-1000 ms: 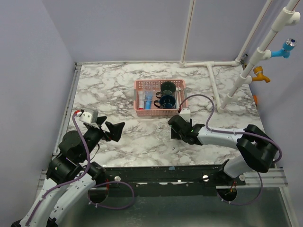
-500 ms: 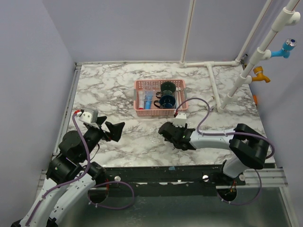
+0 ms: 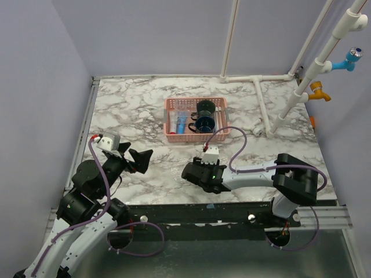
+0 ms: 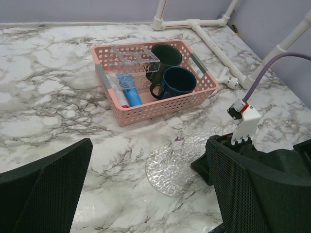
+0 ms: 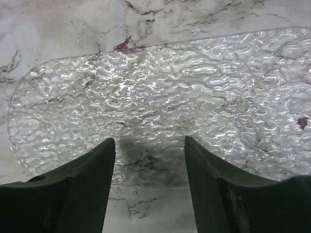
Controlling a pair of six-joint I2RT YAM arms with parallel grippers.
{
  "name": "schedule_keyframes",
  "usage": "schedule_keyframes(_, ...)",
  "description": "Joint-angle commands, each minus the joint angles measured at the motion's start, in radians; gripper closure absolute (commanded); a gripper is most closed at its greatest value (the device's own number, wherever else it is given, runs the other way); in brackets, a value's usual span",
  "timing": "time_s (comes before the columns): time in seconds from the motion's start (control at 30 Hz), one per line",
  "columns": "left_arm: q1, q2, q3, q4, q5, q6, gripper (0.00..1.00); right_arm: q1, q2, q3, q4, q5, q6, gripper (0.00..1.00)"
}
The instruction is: Prepare toiletry sets of a toothbrush and toothpaste on the tray
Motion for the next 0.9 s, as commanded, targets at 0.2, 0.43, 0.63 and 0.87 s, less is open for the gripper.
schedule_keyframes(0.2,0.007,0.01,0.0,-0.005,0.017,-0.009,0.01,0.102,0.093,-0.043,-0.133,-0.257,0.209,0.38)
schedule_keyframes(0.43,0.007,0.016,0.0,-0.005,0.015,-0.01,0.01,0.115,0.082,0.005,-0.192,-0.202,0.219,0.38)
schedule_keyframes(0.63,0.007,0.027,0.001,-0.009,0.014,-0.01,0.01,0.112,0.011,0.087,-0.287,-0.09,0.165,0.36)
schedule_keyframes(0.87,0.008,0.033,0.0,-0.007,0.009,-0.01,0.01,0.058,-0.033,0.201,-0.332,-0.028,0.017,0.34)
